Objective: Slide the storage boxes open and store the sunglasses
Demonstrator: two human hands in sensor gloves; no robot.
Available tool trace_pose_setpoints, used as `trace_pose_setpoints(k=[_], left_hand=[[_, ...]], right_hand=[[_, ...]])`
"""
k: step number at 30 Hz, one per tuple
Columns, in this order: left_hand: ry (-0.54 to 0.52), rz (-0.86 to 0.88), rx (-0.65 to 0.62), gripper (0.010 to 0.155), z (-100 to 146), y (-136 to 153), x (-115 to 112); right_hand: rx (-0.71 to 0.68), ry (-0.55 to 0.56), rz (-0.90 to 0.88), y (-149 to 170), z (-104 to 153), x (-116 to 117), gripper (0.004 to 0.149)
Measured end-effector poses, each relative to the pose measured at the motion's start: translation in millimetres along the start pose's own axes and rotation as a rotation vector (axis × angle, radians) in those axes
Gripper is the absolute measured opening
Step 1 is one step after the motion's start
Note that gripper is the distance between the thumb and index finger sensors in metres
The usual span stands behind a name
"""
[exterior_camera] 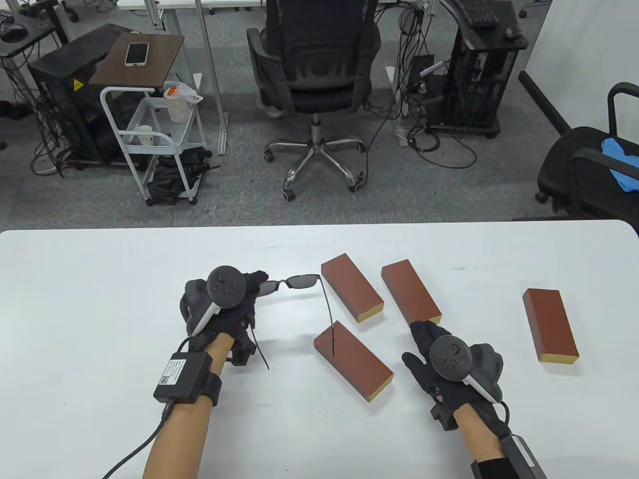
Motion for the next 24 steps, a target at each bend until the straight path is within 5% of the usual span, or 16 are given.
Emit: trace_pose_setpoints(k=[13, 24], left_hand=[[0.211, 0.169, -0.113, 0.043, 52, -92, -48], [0.269, 0.193, -0.145, 0.043, 61, -104, -52]], right_hand=[[-0.048, 0.059, -0.260, -10, -1, -9, 0.065], [-0.010, 0.081, -0.597, -1, -3, -10, 0.047]])
Point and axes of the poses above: the tracker on the back of each hand, its own y axis roughly to the little-finger side, its own z axis roughly from the fingertips to the wrist, x = y × z, the point moved 3 cm from there along -z, roughly from the wrist to the fingertips, and after that the axes turned 13 degrees about z, right-handed, at the moved point
